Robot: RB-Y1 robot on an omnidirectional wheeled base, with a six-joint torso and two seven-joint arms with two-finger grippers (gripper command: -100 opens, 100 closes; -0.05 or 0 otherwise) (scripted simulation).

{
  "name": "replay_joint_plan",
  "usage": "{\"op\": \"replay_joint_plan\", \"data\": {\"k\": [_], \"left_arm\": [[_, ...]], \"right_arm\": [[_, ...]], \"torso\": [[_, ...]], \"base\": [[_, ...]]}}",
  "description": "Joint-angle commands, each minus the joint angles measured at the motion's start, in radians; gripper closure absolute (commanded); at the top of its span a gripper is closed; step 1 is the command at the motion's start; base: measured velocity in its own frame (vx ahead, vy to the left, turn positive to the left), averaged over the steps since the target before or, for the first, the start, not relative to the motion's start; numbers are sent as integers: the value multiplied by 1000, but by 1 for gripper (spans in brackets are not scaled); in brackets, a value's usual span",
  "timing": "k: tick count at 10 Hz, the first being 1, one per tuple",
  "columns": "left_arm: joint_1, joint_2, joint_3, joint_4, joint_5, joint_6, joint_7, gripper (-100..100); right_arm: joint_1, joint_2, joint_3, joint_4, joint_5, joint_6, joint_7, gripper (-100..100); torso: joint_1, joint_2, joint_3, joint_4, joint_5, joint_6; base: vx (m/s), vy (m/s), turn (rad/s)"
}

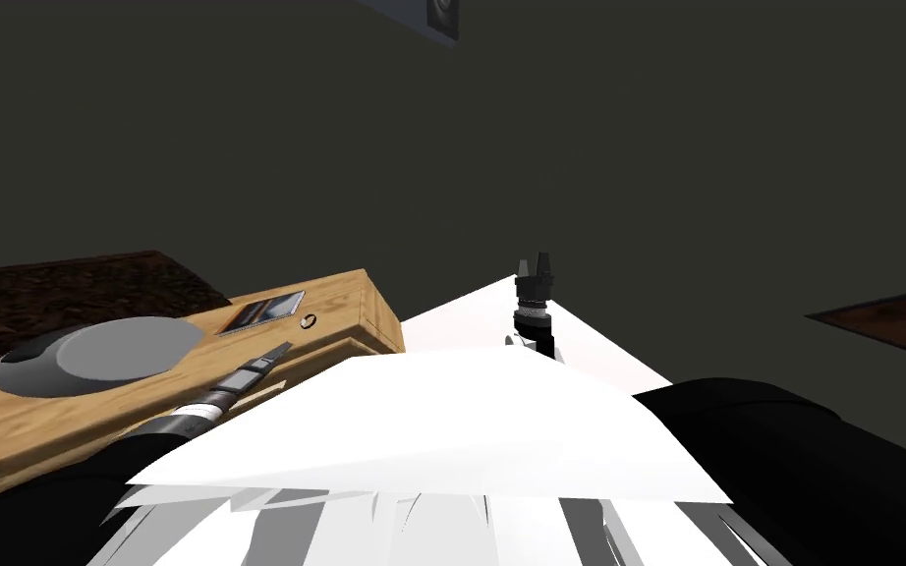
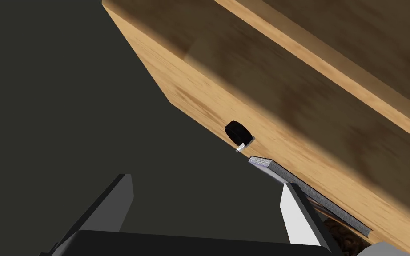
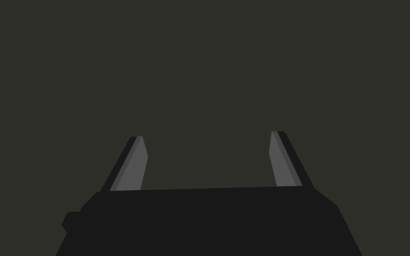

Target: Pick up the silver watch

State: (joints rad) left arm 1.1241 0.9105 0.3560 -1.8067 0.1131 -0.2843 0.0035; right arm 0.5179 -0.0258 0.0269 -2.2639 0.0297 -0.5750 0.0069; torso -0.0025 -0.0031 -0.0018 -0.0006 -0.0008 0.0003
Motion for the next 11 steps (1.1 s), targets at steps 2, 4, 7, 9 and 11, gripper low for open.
{"op": "replay_joint_plan", "data": {"k": [2, 4, 7, 9, 11], "left_arm": [[68, 75, 3, 51, 0, 35, -2, -100], [123, 139, 9, 82, 2, 58, 4, -100], [194, 214, 13, 120, 2, 86, 11, -100], [233, 254, 12, 139, 0, 102, 15, -100], [266, 285, 9, 155, -3, 114, 19, -100]], "right_arm": [[0, 0, 0, 0, 0, 0, 0, 0], [0, 0, 0, 0, 0, 0, 0, 0], [0, 0, 0, 0, 0, 0, 0, 0], [0, 0, 0, 0, 0, 0, 0, 0], [0, 0, 0, 0, 0, 0, 0, 0]], "torso": [[0, -1, 0, 0, 0, 0], [1, -2, -1, 0, 0, 0], [2, -1, -1, 0, 1, -1], [4, 1, 0, 0, 1, 0], [3, 0, 0, 0, 1, -1]], "base": [[90, -37, -258], [96, -12, -200], [80, 13, -161], [62, 31, -168], [62, 22, -124]]}}
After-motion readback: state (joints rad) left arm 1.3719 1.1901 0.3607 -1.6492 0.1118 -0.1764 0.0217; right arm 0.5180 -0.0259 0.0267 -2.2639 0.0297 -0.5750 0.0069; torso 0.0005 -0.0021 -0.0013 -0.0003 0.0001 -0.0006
